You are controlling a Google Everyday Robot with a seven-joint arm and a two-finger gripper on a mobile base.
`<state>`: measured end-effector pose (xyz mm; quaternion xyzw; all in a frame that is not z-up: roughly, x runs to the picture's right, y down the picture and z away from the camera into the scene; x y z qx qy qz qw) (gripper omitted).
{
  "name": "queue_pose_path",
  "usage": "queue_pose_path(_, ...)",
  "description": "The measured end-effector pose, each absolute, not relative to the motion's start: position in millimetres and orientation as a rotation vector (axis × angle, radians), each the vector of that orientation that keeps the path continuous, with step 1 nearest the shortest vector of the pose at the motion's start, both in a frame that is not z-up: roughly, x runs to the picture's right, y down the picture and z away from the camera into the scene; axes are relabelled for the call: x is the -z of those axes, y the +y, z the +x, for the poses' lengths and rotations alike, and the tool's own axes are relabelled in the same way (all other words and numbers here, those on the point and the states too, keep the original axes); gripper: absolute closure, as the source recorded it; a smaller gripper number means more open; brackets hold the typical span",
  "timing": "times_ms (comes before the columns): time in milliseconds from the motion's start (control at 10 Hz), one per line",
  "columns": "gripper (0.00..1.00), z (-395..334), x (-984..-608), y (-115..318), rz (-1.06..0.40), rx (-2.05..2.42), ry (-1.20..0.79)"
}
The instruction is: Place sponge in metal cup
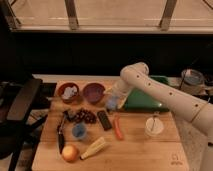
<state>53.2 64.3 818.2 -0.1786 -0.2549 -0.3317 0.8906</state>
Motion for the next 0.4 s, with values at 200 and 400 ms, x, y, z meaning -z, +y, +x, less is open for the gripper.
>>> queue_pose_path(200, 0.23, 68.6, -808.6, 63.0, -0.369, 0.677, -0.488)
queue_pose_path(400, 0.23, 89.7, -795.7, 58.7, -0.364, 0.639, -0.432)
